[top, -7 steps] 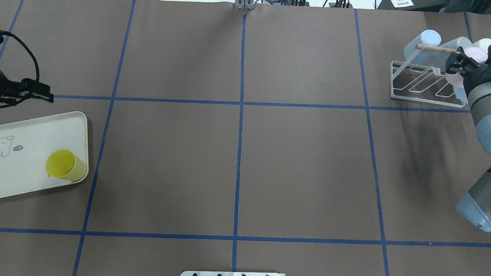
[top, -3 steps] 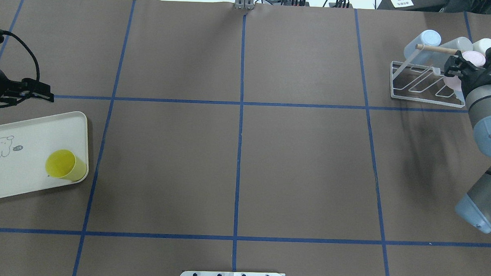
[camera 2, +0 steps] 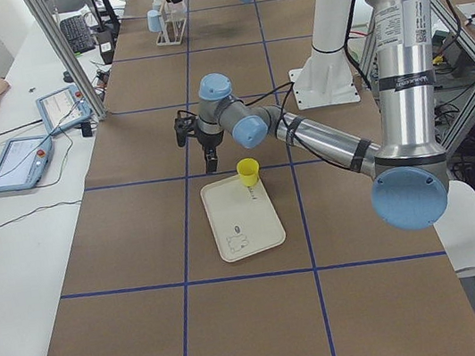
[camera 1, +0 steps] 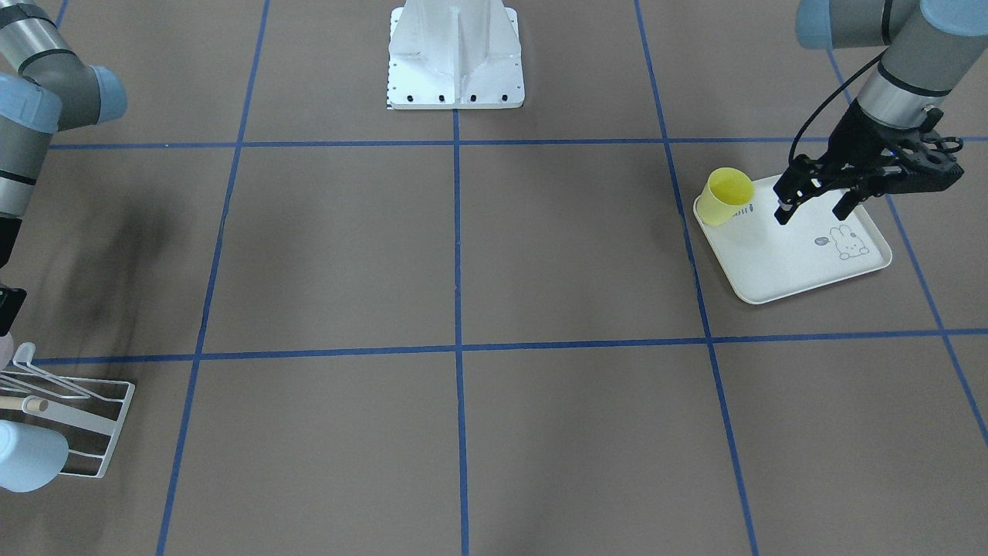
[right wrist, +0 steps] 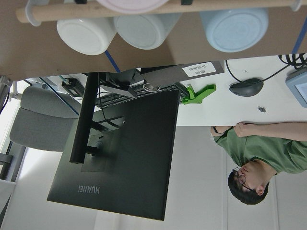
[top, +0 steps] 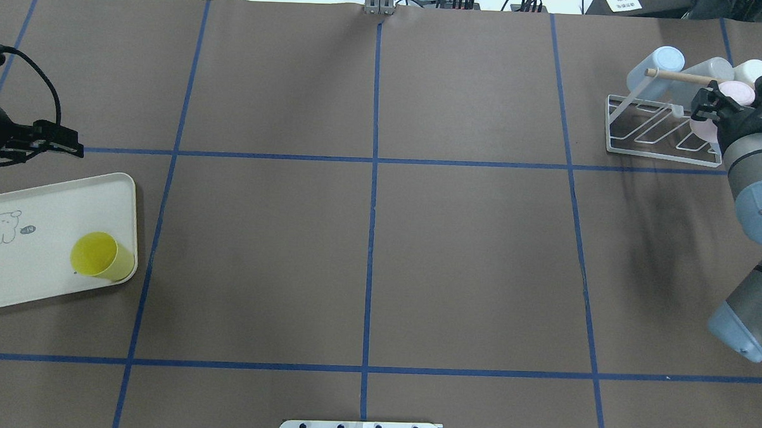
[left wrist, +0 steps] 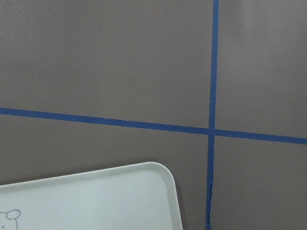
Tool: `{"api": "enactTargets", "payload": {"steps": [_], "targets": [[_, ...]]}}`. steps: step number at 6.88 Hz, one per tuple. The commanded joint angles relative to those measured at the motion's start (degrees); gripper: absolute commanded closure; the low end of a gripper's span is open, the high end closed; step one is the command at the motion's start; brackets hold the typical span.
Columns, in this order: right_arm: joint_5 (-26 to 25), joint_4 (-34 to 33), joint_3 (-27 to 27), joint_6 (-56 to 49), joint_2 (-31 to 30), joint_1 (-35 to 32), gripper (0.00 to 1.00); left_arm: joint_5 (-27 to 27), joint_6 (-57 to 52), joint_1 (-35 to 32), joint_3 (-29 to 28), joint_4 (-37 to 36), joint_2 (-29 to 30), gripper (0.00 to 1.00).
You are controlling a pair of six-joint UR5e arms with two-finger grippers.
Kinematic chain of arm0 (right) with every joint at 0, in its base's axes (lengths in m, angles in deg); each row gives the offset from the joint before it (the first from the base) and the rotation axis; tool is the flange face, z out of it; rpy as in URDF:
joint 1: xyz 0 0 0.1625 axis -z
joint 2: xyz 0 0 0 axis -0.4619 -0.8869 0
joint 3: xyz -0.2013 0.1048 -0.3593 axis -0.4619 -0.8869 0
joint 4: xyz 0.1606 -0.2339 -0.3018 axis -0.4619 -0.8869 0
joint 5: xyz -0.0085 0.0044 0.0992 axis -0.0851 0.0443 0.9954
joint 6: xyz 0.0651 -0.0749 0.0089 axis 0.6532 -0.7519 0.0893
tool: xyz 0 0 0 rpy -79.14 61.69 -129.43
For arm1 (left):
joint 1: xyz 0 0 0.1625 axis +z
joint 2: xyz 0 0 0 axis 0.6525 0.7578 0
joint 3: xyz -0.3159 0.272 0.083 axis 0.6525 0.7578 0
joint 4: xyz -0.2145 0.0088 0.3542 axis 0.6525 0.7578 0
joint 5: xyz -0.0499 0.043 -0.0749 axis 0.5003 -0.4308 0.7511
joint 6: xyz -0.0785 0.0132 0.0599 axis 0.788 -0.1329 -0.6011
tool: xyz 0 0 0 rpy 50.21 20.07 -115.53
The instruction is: Transfer IKEA cup to right arm and place on rack
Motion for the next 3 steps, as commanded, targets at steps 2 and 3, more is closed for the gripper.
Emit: {"api": "enactTargets", "payload": {"steps": [2, 3], "targets": [[0.01, 0.0, -0.52, 0.01, -0.06, -0.01, 0.53, 0.0, 0.19, -0.01, 0.32, 0.0, 0.0, 0.0], [-0.08, 0.0, -0.52, 0.09, -0.06, -0.01, 0.01, 0.0, 0.19, -0.01, 0.32, 0.0, 0.0, 0.0]]}}
